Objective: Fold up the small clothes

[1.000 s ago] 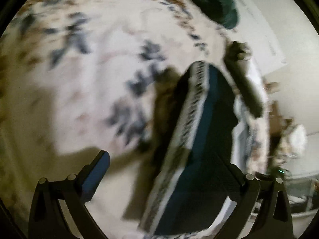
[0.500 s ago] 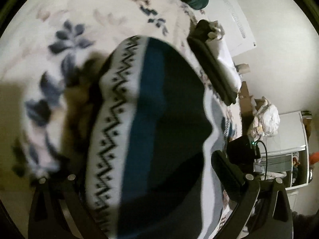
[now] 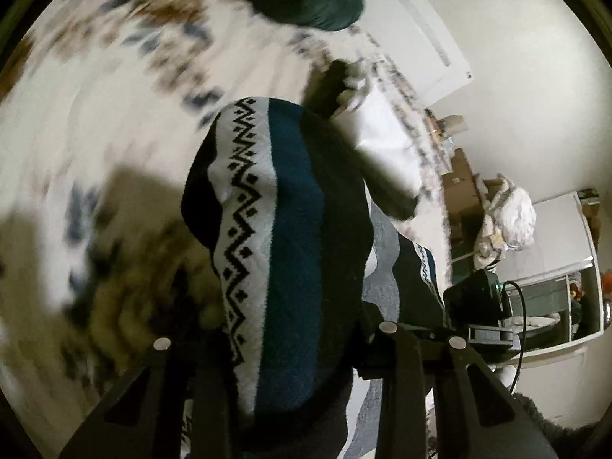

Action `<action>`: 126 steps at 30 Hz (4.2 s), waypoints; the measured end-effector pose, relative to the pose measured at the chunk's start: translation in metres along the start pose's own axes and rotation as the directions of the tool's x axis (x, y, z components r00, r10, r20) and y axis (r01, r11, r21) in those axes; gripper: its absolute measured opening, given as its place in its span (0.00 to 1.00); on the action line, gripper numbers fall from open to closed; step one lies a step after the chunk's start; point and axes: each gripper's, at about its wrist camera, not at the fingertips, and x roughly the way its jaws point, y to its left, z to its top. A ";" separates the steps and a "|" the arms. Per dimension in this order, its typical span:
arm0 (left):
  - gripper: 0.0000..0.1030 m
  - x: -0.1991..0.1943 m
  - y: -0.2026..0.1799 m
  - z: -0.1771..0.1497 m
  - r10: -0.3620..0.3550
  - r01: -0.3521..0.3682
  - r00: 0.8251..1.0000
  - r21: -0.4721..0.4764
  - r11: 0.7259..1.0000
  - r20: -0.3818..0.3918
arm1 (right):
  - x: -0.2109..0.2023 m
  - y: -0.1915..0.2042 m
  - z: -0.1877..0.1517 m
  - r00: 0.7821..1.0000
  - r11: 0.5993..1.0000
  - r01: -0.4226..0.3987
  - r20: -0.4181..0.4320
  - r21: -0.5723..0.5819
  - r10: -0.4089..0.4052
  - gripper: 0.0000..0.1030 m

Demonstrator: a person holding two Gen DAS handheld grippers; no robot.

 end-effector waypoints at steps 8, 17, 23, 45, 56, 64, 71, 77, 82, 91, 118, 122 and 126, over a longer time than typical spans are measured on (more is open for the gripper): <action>0.28 0.040 -0.089 0.138 -0.069 0.065 0.997 0.133 0.989 0.028 | -0.114 0.090 0.089 0.982 0.996 0.016 0.190 -0.084 0.001 0.30; 0.29 0.170 -0.124 0.261 -0.025 0.031 0.999 0.221 0.975 -0.030 | -0.188 0.099 0.256 0.946 0.997 0.061 0.321 -0.045 -0.044 0.30; 0.34 0.232 -0.128 0.284 0.151 -0.125 0.986 0.283 0.951 -0.071 | -0.180 0.068 0.329 0.941 0.987 0.160 0.298 0.016 -0.158 0.30; 1.00 0.136 -0.190 0.204 0.521 -0.573 0.819 0.372 0.730 0.239 | -0.213 0.139 0.188 0.335 0.498 0.842 0.520 0.209 -0.786 1.00; 1.00 0.030 -0.257 0.133 0.484 -0.577 0.816 0.402 0.711 0.316 | -0.257 0.222 0.050 0.211 0.438 0.866 0.617 0.242 -0.758 1.00; 1.00 -0.059 -0.304 0.084 0.441 -0.575 0.814 0.416 0.705 0.377 | -0.297 0.291 -0.057 0.148 0.439 0.860 0.698 0.259 -0.701 1.00; 1.00 -0.126 -0.339 0.040 0.411 -0.559 0.821 0.414 0.718 0.396 | -0.329 0.351 -0.158 0.125 0.465 0.849 0.760 0.251 -0.638 1.00; 1.00 -0.177 -0.364 0.001 0.386 -0.565 0.812 0.420 0.710 0.439 | -0.350 0.392 -0.236 0.120 0.491 0.839 0.801 0.234 -0.586 1.00; 1.00 -0.211 -0.377 -0.020 0.367 -0.557 0.812 0.416 0.719 0.453 | -0.361 0.417 -0.291 0.118 0.512 0.830 0.829 0.220 -0.547 1.00; 1.00 -0.248 -0.397 -0.042 0.392 -0.562 0.815 0.414 0.716 0.427 | -0.380 0.448 -0.348 0.142 0.532 0.821 0.829 0.207 -0.541 1.00; 1.00 -0.287 -0.424 -0.055 0.379 -0.567 0.808 0.420 0.708 0.451 | -0.401 0.498 -0.380 0.193 0.528 0.838 0.830 0.139 -0.524 1.00; 1.00 -0.288 -0.424 -0.055 0.377 -0.565 0.809 0.417 0.712 0.452 | -0.403 0.510 -0.376 0.187 0.523 0.841 0.832 0.139 -0.523 1.00; 1.00 -0.290 -0.426 -0.054 0.372 -0.563 0.809 0.419 0.713 0.455 | -0.404 0.510 -0.379 0.181 0.523 0.840 0.833 0.146 -0.523 1.00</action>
